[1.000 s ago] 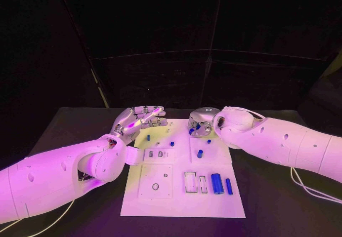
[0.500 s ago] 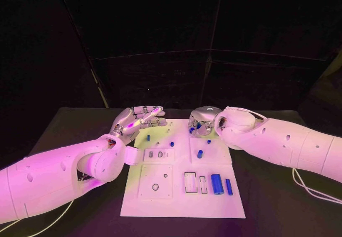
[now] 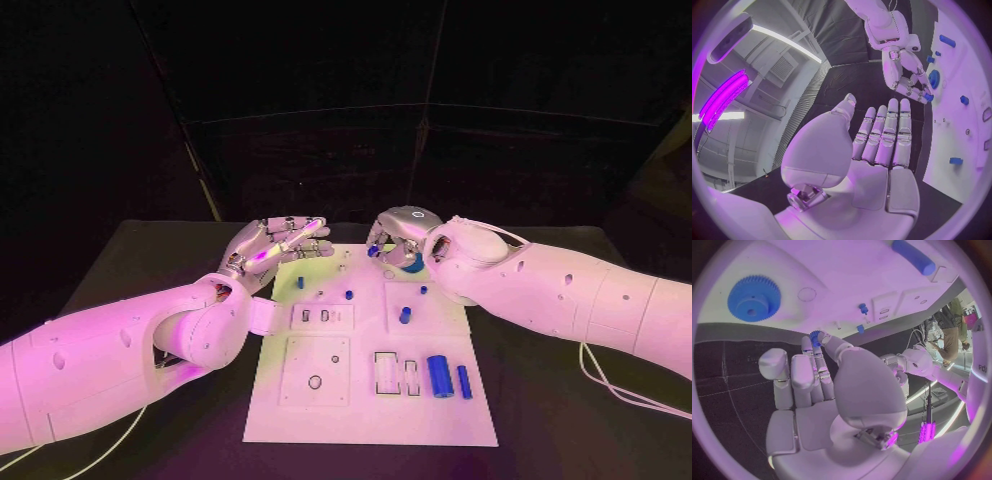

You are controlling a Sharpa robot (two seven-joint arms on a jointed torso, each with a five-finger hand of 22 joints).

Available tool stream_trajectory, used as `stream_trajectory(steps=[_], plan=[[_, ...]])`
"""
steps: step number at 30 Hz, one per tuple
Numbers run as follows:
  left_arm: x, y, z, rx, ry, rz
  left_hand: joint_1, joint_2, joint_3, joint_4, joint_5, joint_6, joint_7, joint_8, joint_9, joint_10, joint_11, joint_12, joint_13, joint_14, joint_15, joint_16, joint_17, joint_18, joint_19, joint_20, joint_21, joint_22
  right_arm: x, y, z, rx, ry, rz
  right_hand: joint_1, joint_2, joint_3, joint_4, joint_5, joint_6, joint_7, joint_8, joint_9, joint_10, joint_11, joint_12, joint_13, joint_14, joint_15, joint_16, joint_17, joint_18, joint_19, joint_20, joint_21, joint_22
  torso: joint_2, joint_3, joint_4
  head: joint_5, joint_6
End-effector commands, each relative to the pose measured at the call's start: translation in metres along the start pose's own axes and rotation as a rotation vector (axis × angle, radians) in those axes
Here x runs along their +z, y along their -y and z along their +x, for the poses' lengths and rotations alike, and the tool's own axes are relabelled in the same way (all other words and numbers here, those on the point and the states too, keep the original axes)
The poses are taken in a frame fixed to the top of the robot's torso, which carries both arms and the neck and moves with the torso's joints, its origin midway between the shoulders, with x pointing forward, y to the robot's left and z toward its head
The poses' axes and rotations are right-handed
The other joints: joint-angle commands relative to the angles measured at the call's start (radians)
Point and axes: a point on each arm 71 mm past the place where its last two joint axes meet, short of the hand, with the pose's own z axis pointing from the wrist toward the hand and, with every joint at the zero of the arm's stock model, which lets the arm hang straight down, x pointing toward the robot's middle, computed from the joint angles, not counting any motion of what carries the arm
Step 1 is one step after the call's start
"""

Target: Assemble the parts on the task board

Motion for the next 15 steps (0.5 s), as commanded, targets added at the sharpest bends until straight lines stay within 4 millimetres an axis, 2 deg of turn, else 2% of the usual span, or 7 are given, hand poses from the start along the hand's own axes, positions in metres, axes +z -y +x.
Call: stream_trajectory(steps=[1,7,15], plan=[[0.001,0.001,0.001,-0.002,-0.015,0.009,0.002,0.007,0.001,-0.005,0.004,0.008,0.010,-0.006,-0.001,0.003,0.002,-0.005,-0.001,0.007,0.003,-0.001,-0.001,0.004,0.008,-0.001,0.007,0.001,0.007,-0.003,-0.004,0.024,0.056,0.011,-0.012,0.002,-0.001,0.006,-0.004,0.003,-0.001,0.000,-0.002,0.009,-0.001,-0.005,-0.001,0.028,-0.004,0.006,0.002,-0.005,0.004,0.003,0.006,0.001,0.001,-0.0001,0.0007,-0.001,0.000],[0.003,0.001,-0.001,-0.001,-0.009,0.009,0.002,0.007,0.001,-0.005,0.004,0.008,0.010,-0.006,-0.001,0.003,0.002,-0.005,-0.001,0.007,0.003,-0.002,-0.002,0.004,0.008,-0.001,0.007,0.001,0.017,-0.008,0.000,0.036,0.037,0.018,-0.022,-0.003,-0.004,0.016,-0.009,0.000,-0.001,-0.002,-0.003,0.005,0.000,-0.007,-0.002,0.028,-0.003,0.009,0.003,-0.005,0.003,0.004,0.007,0.002,0.002,0.0001,0.0024,0.002,0.003],[0.005,0.001,-0.003,0.000,-0.003,0.012,0.002,0.008,0.000,-0.005,0.004,0.008,0.010,-0.006,-0.001,0.003,0.002,-0.006,-0.001,0.007,0.003,-0.002,-0.002,0.004,0.008,-0.001,0.007,0.001,0.029,-0.014,0.005,0.040,0.010,0.028,-0.024,-0.005,-0.005,0.019,-0.011,-0.001,-0.001,-0.003,-0.003,0.003,0.000,-0.008,-0.002,0.028,-0.003,0.010,0.004,-0.005,0.002,0.004,0.007,0.003,0.003,0.0000,-0.0011,0.004,0.003]])
